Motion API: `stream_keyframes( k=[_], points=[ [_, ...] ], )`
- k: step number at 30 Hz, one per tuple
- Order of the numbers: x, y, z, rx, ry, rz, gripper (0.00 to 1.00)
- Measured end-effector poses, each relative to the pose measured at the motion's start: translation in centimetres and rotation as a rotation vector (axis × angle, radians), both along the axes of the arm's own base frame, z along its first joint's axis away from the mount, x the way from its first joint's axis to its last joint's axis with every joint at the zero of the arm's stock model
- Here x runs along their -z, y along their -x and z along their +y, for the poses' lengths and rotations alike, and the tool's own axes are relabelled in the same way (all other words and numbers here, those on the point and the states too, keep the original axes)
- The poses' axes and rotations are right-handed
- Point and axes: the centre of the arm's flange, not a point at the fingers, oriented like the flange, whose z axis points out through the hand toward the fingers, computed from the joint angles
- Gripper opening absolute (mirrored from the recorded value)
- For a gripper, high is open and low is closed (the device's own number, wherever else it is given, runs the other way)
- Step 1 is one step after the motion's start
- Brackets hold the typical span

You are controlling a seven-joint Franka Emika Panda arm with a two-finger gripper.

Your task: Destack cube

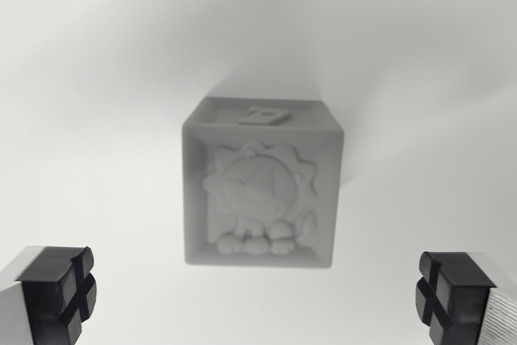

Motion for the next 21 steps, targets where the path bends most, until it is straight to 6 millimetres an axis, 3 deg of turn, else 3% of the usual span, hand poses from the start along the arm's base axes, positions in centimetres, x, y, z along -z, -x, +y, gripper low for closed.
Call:
stream_keyframes(
  k=[21],
  points=[
    [-7.8, 0.1, 0.0, 0.000, 0.002, 0.000, 1.00]
  ],
)
